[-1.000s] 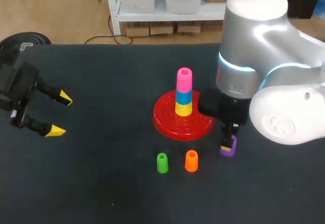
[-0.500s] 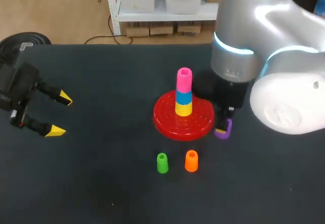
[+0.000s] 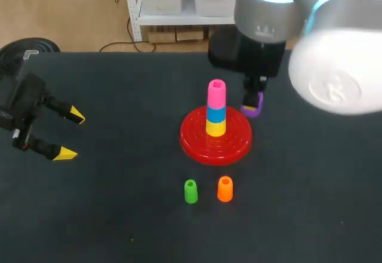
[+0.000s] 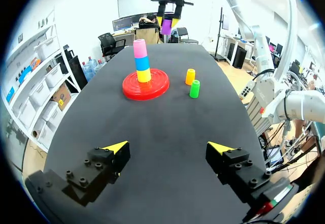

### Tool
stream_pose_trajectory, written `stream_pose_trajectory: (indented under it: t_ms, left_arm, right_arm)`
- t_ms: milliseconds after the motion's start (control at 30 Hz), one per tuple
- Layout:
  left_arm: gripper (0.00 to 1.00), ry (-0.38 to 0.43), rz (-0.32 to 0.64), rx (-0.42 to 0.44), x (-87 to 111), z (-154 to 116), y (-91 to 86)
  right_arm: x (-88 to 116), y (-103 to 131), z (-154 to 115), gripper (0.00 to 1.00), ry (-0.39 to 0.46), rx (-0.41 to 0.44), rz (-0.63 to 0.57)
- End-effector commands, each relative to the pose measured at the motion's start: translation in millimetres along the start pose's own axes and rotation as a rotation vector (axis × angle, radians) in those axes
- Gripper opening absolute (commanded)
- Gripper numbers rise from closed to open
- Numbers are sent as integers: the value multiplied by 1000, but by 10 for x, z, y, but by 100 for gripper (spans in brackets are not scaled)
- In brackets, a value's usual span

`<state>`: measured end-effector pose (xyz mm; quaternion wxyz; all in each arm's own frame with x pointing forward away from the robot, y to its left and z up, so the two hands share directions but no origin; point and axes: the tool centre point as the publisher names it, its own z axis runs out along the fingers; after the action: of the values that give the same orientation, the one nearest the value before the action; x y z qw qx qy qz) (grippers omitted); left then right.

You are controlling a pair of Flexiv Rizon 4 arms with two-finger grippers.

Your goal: Pick up and stack the cylinders on the red base in this order: pink,purple,orange,green

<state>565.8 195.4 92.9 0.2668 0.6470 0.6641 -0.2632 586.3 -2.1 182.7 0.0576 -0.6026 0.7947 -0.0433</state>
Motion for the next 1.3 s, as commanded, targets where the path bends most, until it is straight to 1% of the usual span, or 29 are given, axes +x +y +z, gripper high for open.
stream_pose_trajectory:
  t_ms: [33, 167, 300, 367, 533, 833, 967, 1300]
  left_arm:
    - [100, -3, 2, -1, 13, 3, 2]
    - [100, -3, 2, -1, 13, 3, 2]
    - [100, -3, 2, -1, 13, 3, 2]
    - [100, -3, 2, -1, 13, 3, 2]
    - [100, -3, 2, -1, 13, 3, 2]
    - [100, -3, 2, -1, 13, 3, 2]
    - [100, -3, 2, -1, 13, 3, 2]
    - [100, -3, 2, -1, 13, 3, 2]
  right_arm:
    - [-193, -200, -9, 0, 23, -48, -10]
    - [-308, -307, 17, 0, 27, -68, -25]
    - [-447, -386, 12, 0, 30, -70, -46]
    - [-522, -409, -5, 0, 33, -68, -58]
    - [-623, -406, -30, 0, 42, -62, -77]
    - [-658, -424, 23, 0, 29, -91, -82]
    - [-674, -438, 83, 0, 36, -103, -88]
    - [-687, -528, 170, 0, 26, -121, -85]
